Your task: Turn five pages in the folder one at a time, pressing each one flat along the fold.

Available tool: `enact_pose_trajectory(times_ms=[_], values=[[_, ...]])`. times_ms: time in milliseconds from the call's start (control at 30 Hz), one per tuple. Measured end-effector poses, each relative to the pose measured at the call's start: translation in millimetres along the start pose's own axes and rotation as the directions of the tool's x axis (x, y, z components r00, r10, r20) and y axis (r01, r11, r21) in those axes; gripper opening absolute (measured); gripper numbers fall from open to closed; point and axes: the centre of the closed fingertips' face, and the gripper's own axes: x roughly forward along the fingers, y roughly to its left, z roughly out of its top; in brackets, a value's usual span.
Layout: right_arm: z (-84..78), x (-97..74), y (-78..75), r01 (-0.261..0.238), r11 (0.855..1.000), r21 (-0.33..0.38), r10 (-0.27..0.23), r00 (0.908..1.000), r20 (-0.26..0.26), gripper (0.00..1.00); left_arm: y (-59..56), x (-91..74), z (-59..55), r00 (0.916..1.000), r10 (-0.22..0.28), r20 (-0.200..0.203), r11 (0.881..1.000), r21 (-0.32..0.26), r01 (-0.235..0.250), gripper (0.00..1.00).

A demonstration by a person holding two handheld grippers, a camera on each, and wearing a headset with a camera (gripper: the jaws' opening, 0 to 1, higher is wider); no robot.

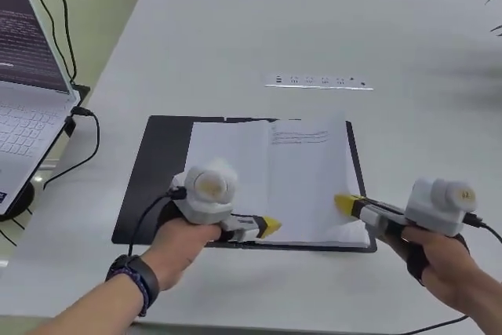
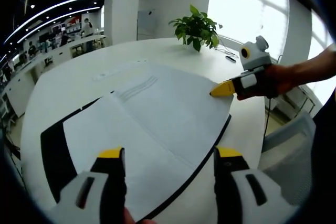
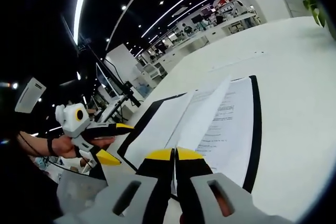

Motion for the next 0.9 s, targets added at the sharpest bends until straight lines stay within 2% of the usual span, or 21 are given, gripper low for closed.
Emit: enact_pose_trajectory(times_ms=[267,433,533,900], values=[[11.6,10.6,17.3,-0.026,0.999,-0.029,0.026,0.9996,0.014,0.0,27.2,-31.2,-7.5,0.9984,0.054,0.018,0.998,-0.018,-0.054,0.69],[12.9,20.1,27.3,-0.041,0.999,-0.034,0.041,0.9991,0.012,0.0,37.9,-44.5,-11.5,0.9973,0.07,0.02,0.997,-0.015,-0.07,0.69],[14.0,29.1,39.2,-0.064,0.997,-0.042,0.065,0.9979,0.008,0.0,47.1,-53.5,-14.2,0.9959,0.085,0.03,0.996,-0.024,-0.085,0.69],[16.5,61.3,78.1,-0.145,0.987,-0.065,0.145,0.9894,-0.007,0.0,64.3,-83.5,-25.4,0.9913,0.124,0.043,0.992,-0.04,-0.123,0.7]])
